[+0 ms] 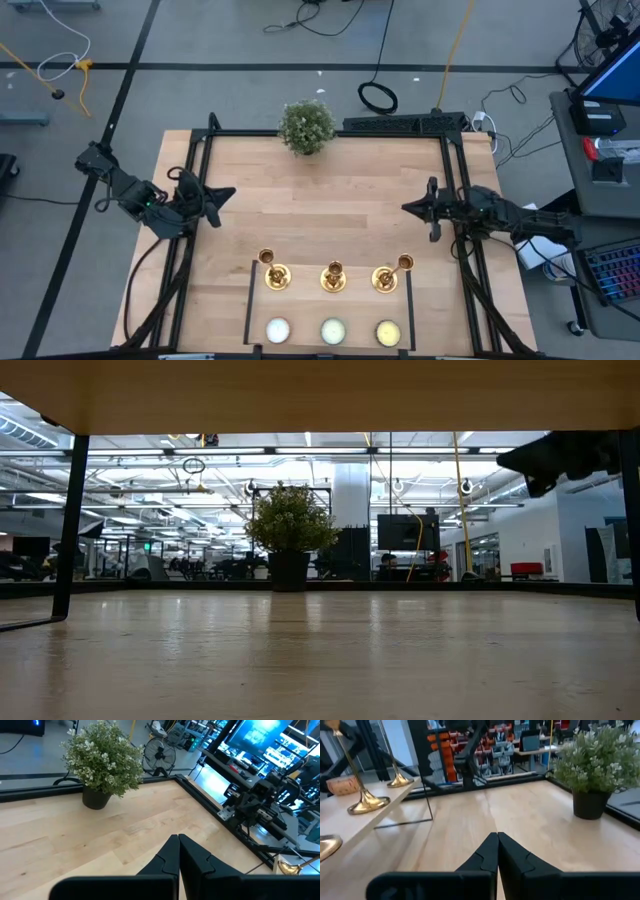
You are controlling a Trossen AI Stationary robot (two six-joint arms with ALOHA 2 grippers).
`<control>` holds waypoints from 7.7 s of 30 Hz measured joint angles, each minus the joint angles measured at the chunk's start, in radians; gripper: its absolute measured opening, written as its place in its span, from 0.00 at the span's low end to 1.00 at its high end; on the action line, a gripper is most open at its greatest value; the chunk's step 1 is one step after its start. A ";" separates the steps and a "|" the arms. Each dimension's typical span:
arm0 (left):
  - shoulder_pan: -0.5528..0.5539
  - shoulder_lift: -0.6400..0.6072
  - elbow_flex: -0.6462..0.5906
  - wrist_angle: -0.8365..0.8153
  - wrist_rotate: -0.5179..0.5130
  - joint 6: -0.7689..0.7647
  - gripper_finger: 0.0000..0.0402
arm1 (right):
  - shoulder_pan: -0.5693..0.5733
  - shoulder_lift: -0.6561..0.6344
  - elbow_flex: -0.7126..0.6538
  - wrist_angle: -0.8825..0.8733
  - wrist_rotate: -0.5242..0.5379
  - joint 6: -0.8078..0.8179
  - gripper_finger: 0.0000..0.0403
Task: Pick & Place candle stick holders
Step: Return to Home Position
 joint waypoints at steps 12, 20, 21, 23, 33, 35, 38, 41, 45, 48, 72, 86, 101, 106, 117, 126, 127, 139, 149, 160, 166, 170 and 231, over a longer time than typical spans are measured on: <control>0.000 0.000 0.000 0.000 -0.002 -0.015 0.01 | 0.000 -0.001 -0.010 0.018 -0.003 -0.009 0.00; 0.000 0.000 0.000 0.000 0.005 -0.019 0.01 | 0.000 -0.001 -0.012 0.033 -0.003 -0.017 0.00; 0.000 0.000 0.000 0.000 0.006 -0.019 0.01 | 0.000 -0.001 -0.012 0.033 -0.003 -0.012 0.00; 0.000 0.000 0.000 0.000 0.006 -0.019 0.02 | 0.001 -0.001 -0.012 0.030 -0.004 -0.001 0.00; 0.000 0.000 0.000 -0.001 0.006 -0.011 0.01 | 0.001 0.000 -0.088 0.234 -0.004 -0.018 0.00; 0.000 0.000 0.000 -0.001 0.006 -0.011 0.01 | 0.001 -0.002 -0.115 0.299 0.010 -0.005 0.00; 0.000 0.000 0.000 0.000 0.007 -0.012 0.02 | 0.001 0.004 -0.120 0.287 0.028 0.009 0.00; 0.000 0.000 0.000 0.000 0.008 -0.012 0.01 | 0.001 0.002 -0.121 0.297 0.026 0.009 0.00; 0.000 0.000 0.000 0.000 0.008 -0.012 0.02 | 0.001 0.004 -0.121 0.294 0.026 0.009 0.00; 0.000 0.000 0.000 0.000 0.008 -0.012 0.01 | 0.001 0.004 -0.122 0.295 0.026 0.009 0.00; -0.002 -0.007 0.000 0.166 0.151 0.362 0.00 | 0.001 0.004 -0.123 0.299 0.025 0.009 0.01; 0.178 -0.019 -0.338 0.993 0.454 0.677 0.00 | 0.001 0.004 -0.123 0.299 0.025 0.009 0.01; 0.544 -0.129 -0.539 1.106 0.784 0.767 0.00 | 0.001 0.004 -0.123 0.299 0.025 0.009 0.01; 0.569 -0.137 -0.604 1.125 0.832 0.731 0.00 | 0.001 0.004 -0.123 0.299 0.025 0.009 0.01; 0.547 -0.140 -0.693 1.284 0.836 0.853 0.01 | 0.001 0.004 -0.123 0.298 0.025 0.009 0.01; 0.547 -0.139 -0.699 1.220 0.845 0.827 0.01 | 0.001 0.004 -0.123 0.299 0.025 0.009 0.01; 0.547 -0.139 -0.699 1.219 0.845 0.825 0.01 | 0.001 0.004 -0.123 0.299 0.025 0.009 0.01; 0.528 -0.139 -0.699 1.126 0.874 0.731 0.01 | 0.001 0.004 -0.123 0.299 0.025 0.009 0.01; 0.527 -0.139 -0.698 0.899 0.870 0.602 0.03 | 0.001 0.004 -0.123 0.298 0.025 0.009 0.01; 0.527 -0.139 -0.697 0.835 0.870 0.625 0.03 | 0.001 0.004 -0.123 0.298 0.025 0.009 0.01; 0.527 -0.136 -0.696 0.782 0.853 0.636 0.01 | 0.001 0.004 -0.123 0.299 0.025 0.009 0.01; 0.529 -0.138 -0.697 0.804 0.887 0.695 0.01 | 0.001 0.004 -0.123 0.299 0.025 0.009 0.01; 0.530 -0.077 -0.698 0.811 0.904 0.633 0.08 | 0.001 0.004 -0.123 0.299 0.025 0.009 0.01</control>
